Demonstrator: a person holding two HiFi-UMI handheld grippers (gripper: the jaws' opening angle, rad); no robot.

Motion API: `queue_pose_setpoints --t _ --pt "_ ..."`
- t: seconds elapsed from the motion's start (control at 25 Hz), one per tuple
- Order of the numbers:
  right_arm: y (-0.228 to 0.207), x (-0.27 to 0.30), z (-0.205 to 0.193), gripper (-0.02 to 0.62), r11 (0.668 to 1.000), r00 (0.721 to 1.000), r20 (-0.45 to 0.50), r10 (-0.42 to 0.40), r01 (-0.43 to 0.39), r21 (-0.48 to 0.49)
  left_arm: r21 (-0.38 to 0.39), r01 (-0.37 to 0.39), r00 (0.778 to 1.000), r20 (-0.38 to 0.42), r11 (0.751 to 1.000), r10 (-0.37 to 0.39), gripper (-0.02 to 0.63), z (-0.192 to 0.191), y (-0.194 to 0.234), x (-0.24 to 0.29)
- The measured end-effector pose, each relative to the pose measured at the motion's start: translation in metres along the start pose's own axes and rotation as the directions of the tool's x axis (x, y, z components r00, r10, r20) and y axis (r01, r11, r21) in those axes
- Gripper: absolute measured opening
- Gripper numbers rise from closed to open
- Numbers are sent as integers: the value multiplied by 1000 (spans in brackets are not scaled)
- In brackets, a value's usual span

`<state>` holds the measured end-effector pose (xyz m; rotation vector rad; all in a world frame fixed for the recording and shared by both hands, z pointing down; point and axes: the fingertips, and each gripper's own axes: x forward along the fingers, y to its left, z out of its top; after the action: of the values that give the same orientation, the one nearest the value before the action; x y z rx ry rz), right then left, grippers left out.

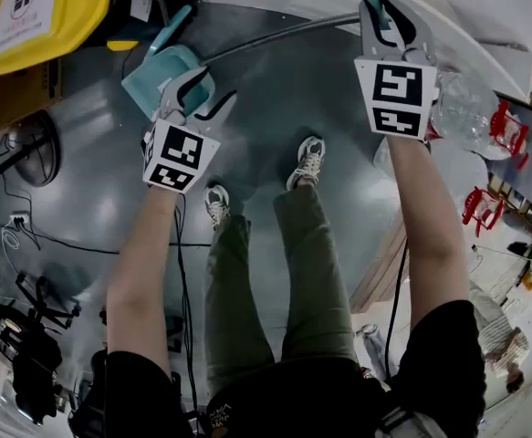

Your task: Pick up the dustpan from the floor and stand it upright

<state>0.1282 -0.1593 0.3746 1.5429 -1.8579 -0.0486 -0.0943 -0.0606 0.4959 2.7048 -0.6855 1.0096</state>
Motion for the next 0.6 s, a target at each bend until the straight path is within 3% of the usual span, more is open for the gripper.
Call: queue_pose_setpoints --t 0.36,0.6 --pt "30 3 71 80 991 999 25 46 -42 -130 -37 -96 994 54 995 97 267 9 24 -69" --pt "53 8 106 80 975 997 26 70 -63 -215 -41 -117 987 108 992 121 265 13 28 -107"
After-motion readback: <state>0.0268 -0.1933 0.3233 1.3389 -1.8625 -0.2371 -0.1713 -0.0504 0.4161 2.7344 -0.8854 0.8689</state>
